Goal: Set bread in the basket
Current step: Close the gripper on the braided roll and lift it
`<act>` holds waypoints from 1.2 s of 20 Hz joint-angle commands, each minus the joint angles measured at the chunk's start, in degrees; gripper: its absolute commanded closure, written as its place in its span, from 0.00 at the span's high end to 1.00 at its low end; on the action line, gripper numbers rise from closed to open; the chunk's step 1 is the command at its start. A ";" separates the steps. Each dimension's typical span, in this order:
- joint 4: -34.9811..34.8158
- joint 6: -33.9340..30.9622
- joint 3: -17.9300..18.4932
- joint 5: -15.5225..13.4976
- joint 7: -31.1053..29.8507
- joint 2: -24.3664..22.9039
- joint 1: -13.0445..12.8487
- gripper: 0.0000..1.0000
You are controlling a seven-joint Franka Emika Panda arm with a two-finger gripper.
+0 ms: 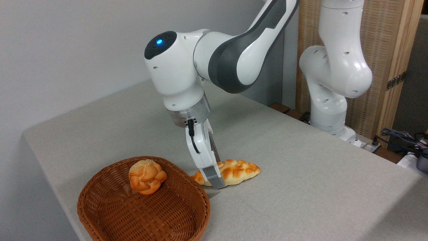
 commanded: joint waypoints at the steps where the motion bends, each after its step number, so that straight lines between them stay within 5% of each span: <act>1: -0.61 1.22 0.54 0.75 1.19 -0.25 -0.56 0.38; 18: 0.09 -3.78 -1.04 -0.13 0.84 -3.85 -0.91 0.40; 24: 3.95 -9.50 -1.13 -4.52 1.01 -6.85 -0.91 0.40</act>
